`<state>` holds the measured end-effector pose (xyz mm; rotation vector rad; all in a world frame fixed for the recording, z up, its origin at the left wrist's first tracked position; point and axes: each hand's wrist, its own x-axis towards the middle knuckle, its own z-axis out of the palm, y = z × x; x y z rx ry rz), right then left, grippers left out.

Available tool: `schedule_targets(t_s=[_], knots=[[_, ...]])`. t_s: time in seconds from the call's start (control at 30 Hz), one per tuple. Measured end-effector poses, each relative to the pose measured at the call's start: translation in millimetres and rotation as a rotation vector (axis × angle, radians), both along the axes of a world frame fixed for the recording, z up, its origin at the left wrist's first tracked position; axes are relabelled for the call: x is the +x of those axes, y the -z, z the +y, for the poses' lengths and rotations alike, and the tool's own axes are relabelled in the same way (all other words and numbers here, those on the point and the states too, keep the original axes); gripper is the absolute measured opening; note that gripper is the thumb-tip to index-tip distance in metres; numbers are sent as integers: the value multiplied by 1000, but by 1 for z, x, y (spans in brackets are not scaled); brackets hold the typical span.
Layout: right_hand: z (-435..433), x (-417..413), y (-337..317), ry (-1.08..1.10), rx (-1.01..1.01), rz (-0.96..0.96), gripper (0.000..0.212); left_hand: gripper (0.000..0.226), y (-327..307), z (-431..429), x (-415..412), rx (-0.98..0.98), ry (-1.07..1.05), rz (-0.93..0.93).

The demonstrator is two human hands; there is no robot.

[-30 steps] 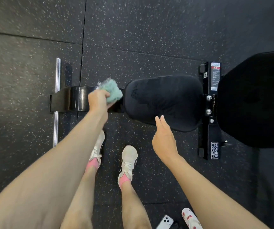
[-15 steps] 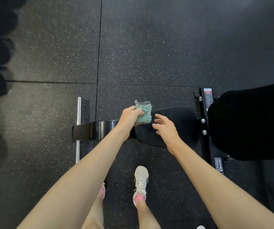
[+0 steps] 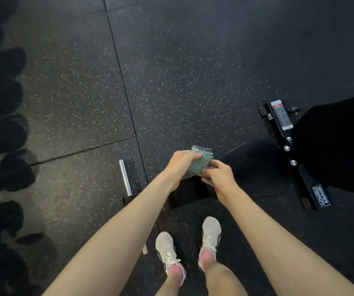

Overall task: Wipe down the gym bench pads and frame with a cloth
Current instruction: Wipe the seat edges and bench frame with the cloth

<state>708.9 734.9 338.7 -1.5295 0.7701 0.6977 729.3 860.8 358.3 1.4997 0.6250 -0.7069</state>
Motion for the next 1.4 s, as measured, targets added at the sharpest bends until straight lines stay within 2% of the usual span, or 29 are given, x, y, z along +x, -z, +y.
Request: schedule_targets(t_s=[0.3, 0.43, 0.53, 0.83, 1.07, 1.3, 1.4], knots=[[-61, 62, 9, 142, -37, 32, 41, 7, 5, -59, 87, 15, 267, 78], [-94, 87, -5, 235, -27, 20, 38, 17, 0, -95, 120, 45, 364, 79], [-113, 104, -13, 287, -23, 18, 38, 12, -7, -116, 140, 73, 360, 88], [-138, 111, -13, 468, -32, 46, 25, 9, -8, -154, 181, 106, 540, 74], [-140, 130, -10, 566, 3, 95, 32, 8, 8, -168, 215, 109, 755, 119], [-134, 207, -6, 881, -70, 109, 27, 13, 29, -190, 312, -25, 958, 186], [-114, 250, 8, 1107, -15, 118, 24, 23, 42, -180, 362, -51, 1200, 37]])
